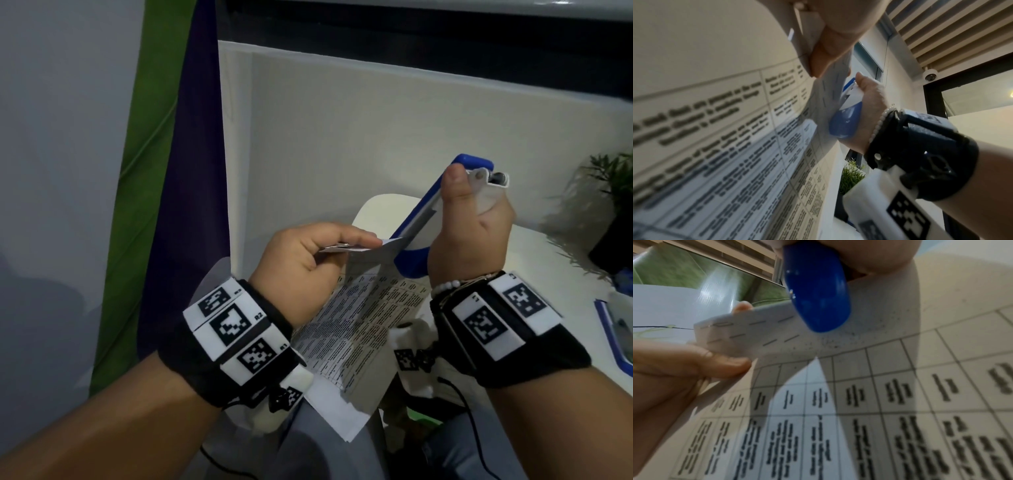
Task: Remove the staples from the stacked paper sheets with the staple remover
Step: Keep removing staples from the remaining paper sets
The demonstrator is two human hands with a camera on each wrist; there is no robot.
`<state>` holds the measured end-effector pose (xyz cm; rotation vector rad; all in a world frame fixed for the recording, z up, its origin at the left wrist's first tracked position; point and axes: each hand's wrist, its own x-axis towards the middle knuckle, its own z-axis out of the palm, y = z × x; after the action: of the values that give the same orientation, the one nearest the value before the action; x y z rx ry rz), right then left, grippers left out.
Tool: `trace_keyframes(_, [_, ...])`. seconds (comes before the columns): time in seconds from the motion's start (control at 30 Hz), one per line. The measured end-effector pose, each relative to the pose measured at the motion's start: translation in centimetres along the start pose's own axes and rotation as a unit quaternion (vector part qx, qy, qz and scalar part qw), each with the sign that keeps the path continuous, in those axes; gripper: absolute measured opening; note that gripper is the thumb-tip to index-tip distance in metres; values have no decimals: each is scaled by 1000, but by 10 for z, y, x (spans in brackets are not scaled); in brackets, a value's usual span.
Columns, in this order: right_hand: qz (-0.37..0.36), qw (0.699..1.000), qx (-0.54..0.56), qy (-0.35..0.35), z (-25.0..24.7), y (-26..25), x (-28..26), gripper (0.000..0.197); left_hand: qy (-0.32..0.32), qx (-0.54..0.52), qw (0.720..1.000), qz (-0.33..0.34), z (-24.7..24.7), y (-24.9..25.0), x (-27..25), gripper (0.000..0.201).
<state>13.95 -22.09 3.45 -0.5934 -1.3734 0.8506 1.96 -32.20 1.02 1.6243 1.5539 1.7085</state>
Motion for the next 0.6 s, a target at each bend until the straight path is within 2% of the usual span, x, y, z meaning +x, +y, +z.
trace_keyframes(0.13, [24, 1000, -14, -1, 2, 3, 3, 34, 10, 45, 999, -7, -2, 4, 0, 49])
trace_keyframes(0.27, [28, 999, -21, -24, 8, 2, 6, 35, 49, 173, 984, 23, -10, 9, 4, 44])
trace_keyframes(0.33, [32, 999, -25, -36, 12, 2, 6, 31, 45, 146, 988, -27, -13, 8, 5, 39])
trace_keyframes(0.43, [32, 998, -26, -49, 16, 1, 6, 26, 56, 54, 992, -101, -14, 5, 7, 26])
trace_keyframes(0.5, [49, 997, -17, -64, 15, 1, 5, 24, 72, 49, 990, -109, -14, 3, 8, 19])
trace_keyframes(0.6, [65, 996, 3, -53, 9, -3, 3, 21, 91, 65, 988, -104, -17, -3, 10, 22])
